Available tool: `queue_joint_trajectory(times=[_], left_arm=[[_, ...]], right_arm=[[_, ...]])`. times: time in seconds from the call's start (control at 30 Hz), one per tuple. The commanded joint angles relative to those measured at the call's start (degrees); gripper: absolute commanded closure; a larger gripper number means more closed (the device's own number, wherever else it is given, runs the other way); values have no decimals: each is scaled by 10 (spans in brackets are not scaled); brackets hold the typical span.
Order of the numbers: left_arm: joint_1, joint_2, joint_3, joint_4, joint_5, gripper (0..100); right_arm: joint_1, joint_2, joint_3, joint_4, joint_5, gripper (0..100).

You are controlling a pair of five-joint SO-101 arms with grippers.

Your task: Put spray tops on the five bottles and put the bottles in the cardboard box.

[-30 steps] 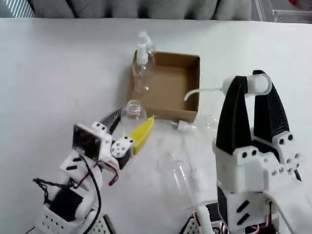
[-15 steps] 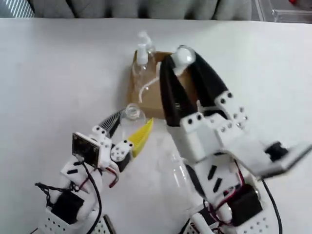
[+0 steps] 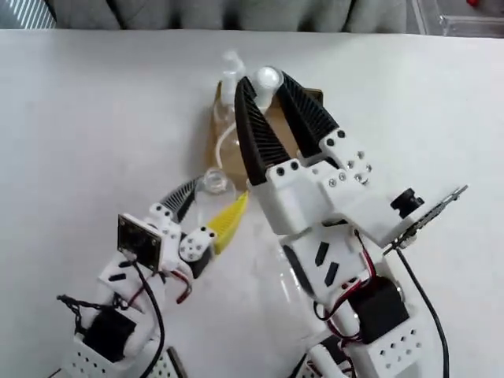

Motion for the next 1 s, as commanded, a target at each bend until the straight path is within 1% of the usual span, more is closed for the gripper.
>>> queue_joint_trajectory(times=[0.0, 0.73, 0.87, 0.97], left_arm=[[5, -11, -3, -22, -2, 980], [5, -11, 5, -23, -4, 980], [5, -11, 5, -23, -4, 980], [5, -11, 5, -23, -4, 980]], right_arm=[[-8, 2, -23, 0, 4, 982], [-8, 0, 18, 10, 4, 982], [-8, 0, 44, 39, 4, 982], [-8, 0, 75, 36, 4, 982]])
